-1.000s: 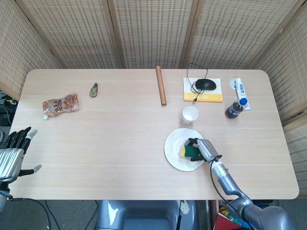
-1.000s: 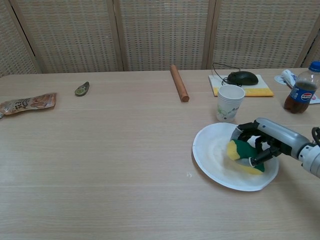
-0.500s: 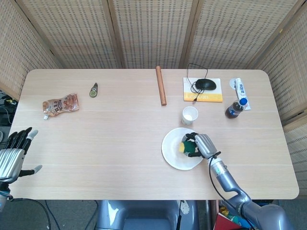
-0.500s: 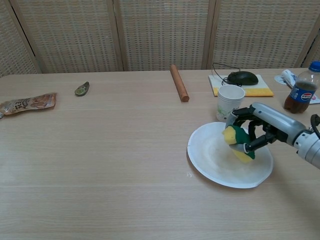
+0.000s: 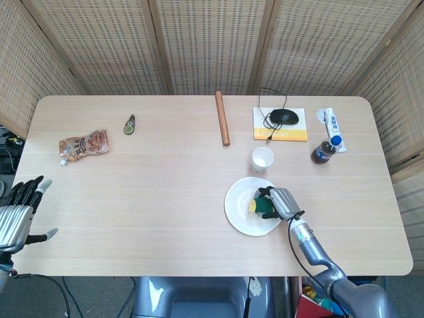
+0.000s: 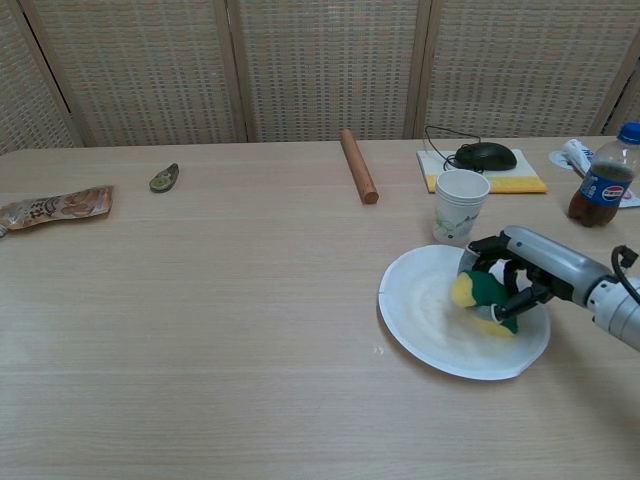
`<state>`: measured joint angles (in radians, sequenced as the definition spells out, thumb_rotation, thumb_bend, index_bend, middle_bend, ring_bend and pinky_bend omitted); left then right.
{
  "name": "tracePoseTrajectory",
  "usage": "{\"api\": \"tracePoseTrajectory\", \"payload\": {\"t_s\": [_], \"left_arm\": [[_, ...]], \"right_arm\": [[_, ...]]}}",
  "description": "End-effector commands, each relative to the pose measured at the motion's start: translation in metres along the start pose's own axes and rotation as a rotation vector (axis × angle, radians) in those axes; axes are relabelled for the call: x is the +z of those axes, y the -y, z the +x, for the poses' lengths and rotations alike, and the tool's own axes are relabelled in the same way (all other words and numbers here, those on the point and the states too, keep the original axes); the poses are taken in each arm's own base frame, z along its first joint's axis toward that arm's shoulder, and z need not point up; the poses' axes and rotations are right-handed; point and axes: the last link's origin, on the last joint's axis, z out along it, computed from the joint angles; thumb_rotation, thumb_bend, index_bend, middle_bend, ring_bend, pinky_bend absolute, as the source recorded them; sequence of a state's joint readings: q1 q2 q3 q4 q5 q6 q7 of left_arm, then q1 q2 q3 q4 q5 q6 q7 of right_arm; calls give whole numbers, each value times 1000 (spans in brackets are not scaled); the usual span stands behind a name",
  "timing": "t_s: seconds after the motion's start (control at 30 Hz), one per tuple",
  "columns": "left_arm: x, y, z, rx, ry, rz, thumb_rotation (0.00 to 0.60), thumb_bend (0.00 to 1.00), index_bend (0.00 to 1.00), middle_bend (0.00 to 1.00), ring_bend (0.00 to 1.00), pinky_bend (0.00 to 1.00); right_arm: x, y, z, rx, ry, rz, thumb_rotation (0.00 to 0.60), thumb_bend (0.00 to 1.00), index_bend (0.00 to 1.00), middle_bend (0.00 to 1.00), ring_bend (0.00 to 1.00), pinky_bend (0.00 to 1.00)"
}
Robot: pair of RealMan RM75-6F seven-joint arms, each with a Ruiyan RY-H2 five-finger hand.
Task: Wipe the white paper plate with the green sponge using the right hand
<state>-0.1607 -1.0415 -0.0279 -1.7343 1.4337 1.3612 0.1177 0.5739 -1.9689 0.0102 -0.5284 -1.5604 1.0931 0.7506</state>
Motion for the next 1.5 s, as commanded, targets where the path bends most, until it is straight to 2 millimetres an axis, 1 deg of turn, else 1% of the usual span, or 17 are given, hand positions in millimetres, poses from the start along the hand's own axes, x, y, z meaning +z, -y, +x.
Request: {"api": "tracePoseTrajectory", "payload": {"t_s": [0.03, 0.27, 0.33, 0.4, 0.47, 0.6, 0.83, 1.07, 1.2, 1.3, 1.4, 1.47, 1.5], "left_arm": [[0, 0, 0, -1, 2, -1, 600, 0, 0, 0, 0, 0], [-2, -1, 0, -4, 5, -6, 600, 0, 0, 0, 0, 0], [-2, -1, 1, -7, 2, -6, 600, 0, 0, 0, 0, 0], [-2, -1, 1, -7, 2, -6, 600, 0, 0, 0, 0, 0], [-2, -1, 1, -7, 4, -7, 600, 0, 0, 0, 0, 0], [-2, -1, 0, -5, 7, -7, 600, 0, 0, 0, 0, 0], [-1, 0, 0, -3, 6, -1, 600, 0, 0, 0, 0, 0], [0, 0, -1, -2, 8, 2, 600, 0, 0, 0, 0, 0], [-1, 0, -1, -2, 9, -1, 600, 0, 0, 0, 0, 0], [-1, -1, -1, -3, 7, -2, 600, 0, 0, 0, 0, 0], [-2, 0, -1, -4, 6, -2, 600, 0, 0, 0, 0, 0], [-2, 0, 0, -5, 6, -3, 600, 0, 0, 0, 0, 0], [-2, -1, -1, -5, 7, -4, 600, 0, 0, 0, 0, 0]], "right_arm": [[-1, -1, -1, -6, 5, 1, 600, 256, 512, 512, 404, 628], [-2, -2, -1, 0, -5, 5, 600, 256, 512, 512, 404, 628], [-1, 5, 5, 13, -44, 40, 600, 256, 513, 513, 404, 628], [-2, 9, 7, 21, -53, 59, 600, 256, 513, 514, 404, 628], [-4, 12, 6, 21, -48, 75, 600, 257, 513, 514, 404, 628], [-9, 16, 0, 13, -24, 89, 600, 302, 514, 514, 404, 628], [-11, 12, -9, -10, 18, 67, 600, 303, 514, 514, 404, 628], [-13, 4, -12, -20, 39, 36, 600, 303, 514, 514, 404, 628], [-13, 4, -10, -12, 30, 39, 600, 302, 513, 514, 404, 628], [-11, 9, -4, 11, 0, 63, 600, 303, 513, 514, 404, 628], [-8, 17, 8, 18, -39, 108, 600, 303, 514, 514, 404, 628], [-6, 23, 21, 11, -73, 151, 600, 303, 514, 514, 404, 628], [-5, 27, 31, 0, -93, 179, 600, 303, 514, 514, 404, 628]]}}
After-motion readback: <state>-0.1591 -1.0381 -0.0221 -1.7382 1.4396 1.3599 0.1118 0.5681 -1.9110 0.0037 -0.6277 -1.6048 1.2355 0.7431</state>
